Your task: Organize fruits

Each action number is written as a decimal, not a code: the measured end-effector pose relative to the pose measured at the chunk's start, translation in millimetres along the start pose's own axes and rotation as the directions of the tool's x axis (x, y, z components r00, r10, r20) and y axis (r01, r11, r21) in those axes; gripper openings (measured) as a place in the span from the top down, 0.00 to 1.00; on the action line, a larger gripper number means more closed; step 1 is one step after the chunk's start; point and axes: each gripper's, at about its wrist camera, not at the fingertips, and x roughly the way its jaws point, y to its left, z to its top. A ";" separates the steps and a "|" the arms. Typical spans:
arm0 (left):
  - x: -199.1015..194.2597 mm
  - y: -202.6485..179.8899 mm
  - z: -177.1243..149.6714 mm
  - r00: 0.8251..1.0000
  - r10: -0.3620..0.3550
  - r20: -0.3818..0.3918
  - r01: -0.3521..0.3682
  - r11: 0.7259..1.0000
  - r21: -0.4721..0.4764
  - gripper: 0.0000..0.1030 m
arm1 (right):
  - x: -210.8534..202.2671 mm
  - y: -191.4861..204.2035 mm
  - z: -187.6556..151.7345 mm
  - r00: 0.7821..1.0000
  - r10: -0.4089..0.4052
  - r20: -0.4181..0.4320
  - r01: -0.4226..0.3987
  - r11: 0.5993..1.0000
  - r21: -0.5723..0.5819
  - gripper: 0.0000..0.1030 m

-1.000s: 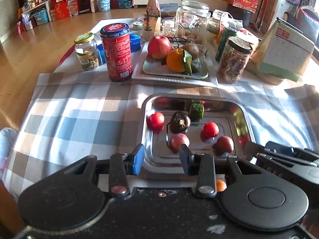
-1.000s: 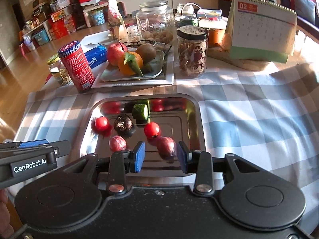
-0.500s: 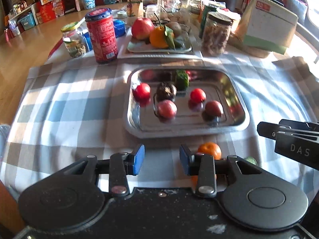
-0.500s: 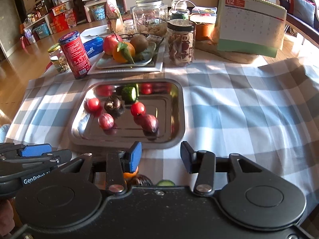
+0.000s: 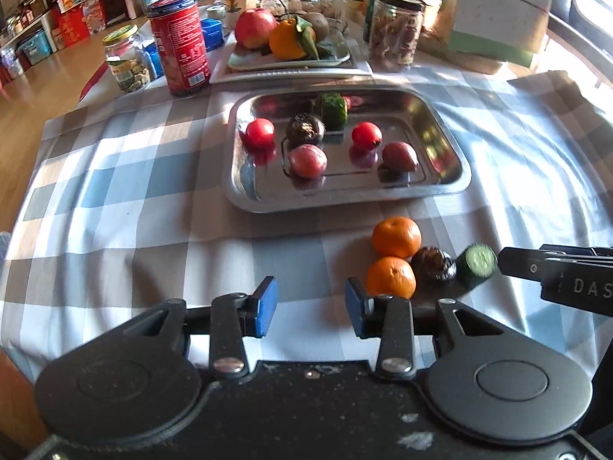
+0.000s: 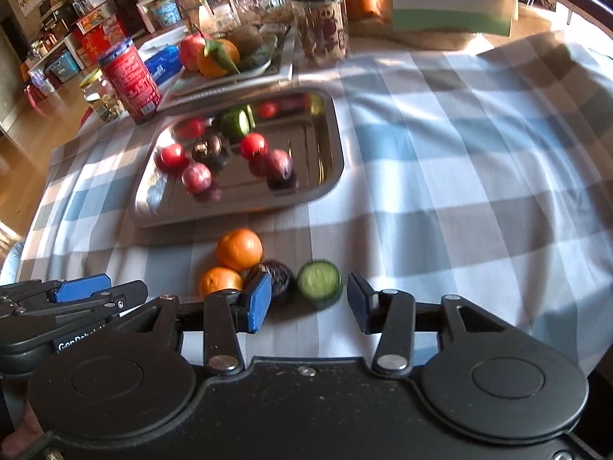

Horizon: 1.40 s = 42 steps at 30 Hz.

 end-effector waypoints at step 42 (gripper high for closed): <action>27.2 -35.0 -5.1 0.996 -0.069 0.050 0.067 0.997 0.039 0.61 | 23.3 -10.2 -0.1 0.998 -0.060 0.018 0.060 0.998 0.013 0.43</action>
